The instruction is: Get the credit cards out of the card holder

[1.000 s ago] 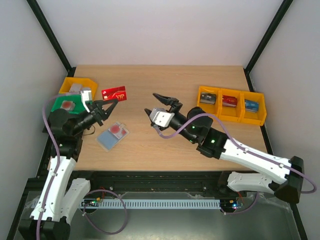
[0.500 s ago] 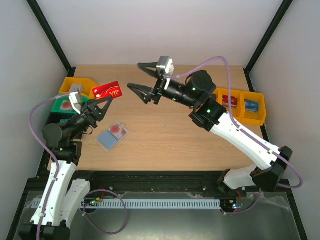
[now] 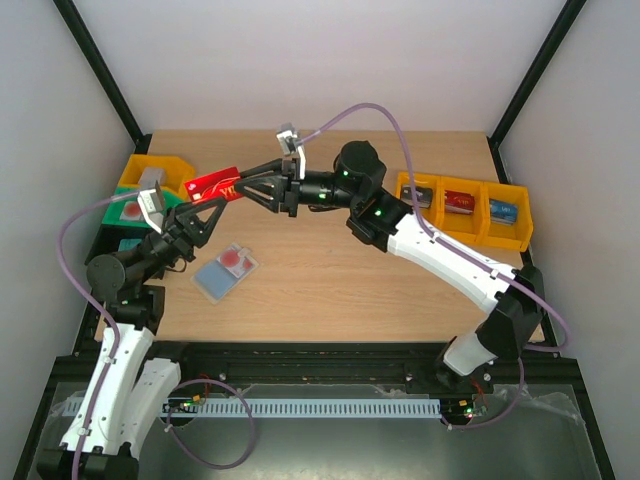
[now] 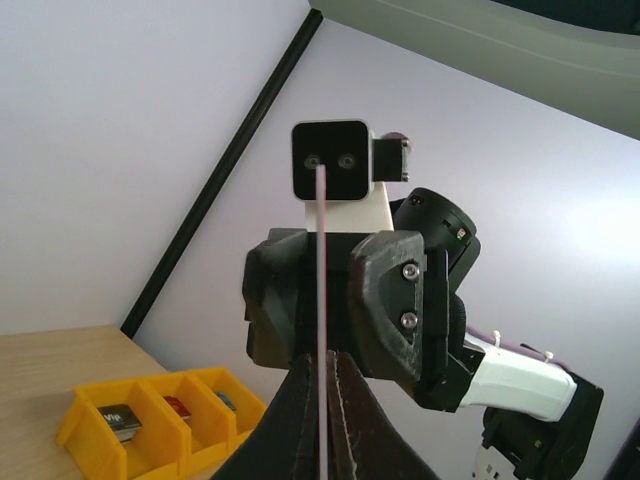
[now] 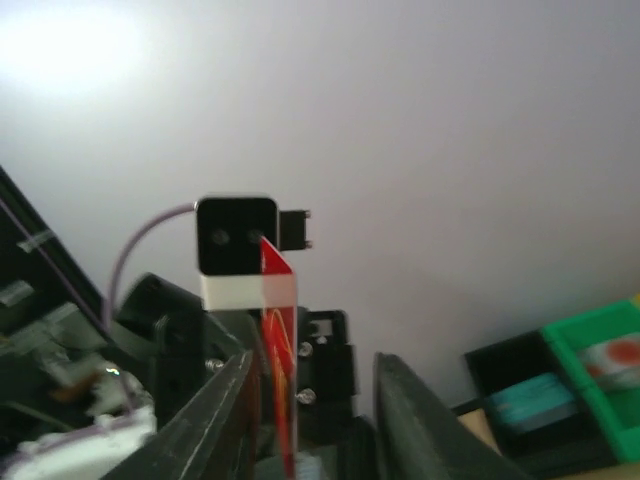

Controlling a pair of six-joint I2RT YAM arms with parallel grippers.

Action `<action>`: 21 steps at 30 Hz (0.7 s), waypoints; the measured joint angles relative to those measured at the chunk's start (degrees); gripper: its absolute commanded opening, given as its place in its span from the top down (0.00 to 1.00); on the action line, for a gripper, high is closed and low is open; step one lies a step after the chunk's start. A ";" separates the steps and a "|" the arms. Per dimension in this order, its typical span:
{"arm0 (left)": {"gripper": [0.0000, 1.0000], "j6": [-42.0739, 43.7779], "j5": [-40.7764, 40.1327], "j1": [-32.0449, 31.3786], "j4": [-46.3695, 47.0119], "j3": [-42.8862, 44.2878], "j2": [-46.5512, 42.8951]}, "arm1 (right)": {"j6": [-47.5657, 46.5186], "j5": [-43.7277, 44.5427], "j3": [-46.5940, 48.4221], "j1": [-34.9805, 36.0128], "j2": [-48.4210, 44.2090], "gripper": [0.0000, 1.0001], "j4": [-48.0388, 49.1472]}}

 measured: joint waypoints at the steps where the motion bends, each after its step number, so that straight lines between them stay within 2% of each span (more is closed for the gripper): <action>1: 0.98 -0.02 0.00 0.00 0.02 -0.02 -0.04 | 0.28 -0.17 0.00 0.00 0.00 0.95 0.59; 2: 0.98 -0.02 0.00 0.00 0.02 -0.02 -0.04 | 0.94 -0.46 0.00 0.00 0.00 0.98 1.11; 8: 0.97 0.24 -0.11 -0.33 -0.09 -0.37 -0.09 | 0.81 -0.72 1.62 0.07 0.02 0.98 -2.12; 9: 0.78 0.44 -0.28 -0.42 -0.09 -0.42 -0.13 | 0.46 -0.70 2.21 0.04 0.02 0.98 -3.39; 10: 0.35 0.66 -0.44 -0.55 -0.26 -0.44 -0.26 | 0.28 -0.63 2.56 0.02 0.02 0.98 -4.31; 11: 0.05 1.18 -0.87 -0.68 -0.50 -0.61 -0.46 | 0.26 -0.63 2.86 -0.07 0.02 0.98 -5.05; 12: 0.01 1.53 -1.27 -0.74 -1.14 -0.85 -0.70 | 0.37 -0.50 3.02 -0.50 0.00 0.98 -5.60; 14: 0.00 1.97 -3.19 -0.74 -3.15 -2.34 -1.81 | 0.66 -0.09 3.06 -2.38 -0.22 0.98 -7.04; 17: 0.00 3.34 -9.18 0.35 -9.31 -6.10 -4.13 | 0.07 2.12 3.04 -10.21 -1.25 0.98 -13.44; 19: 0.00 4.13 -14.34 1.97 -14.69 -8.98 -5.70 | -1.44 4.31 2.51 -18.45 -2.47 0.98 -19.19; 21: 0.01 4.68 -19.54 4.09 -20.35 -12.35 -7.54 | -3.69 5.75 0.76 -30.01 -3.96 0.98 -25.03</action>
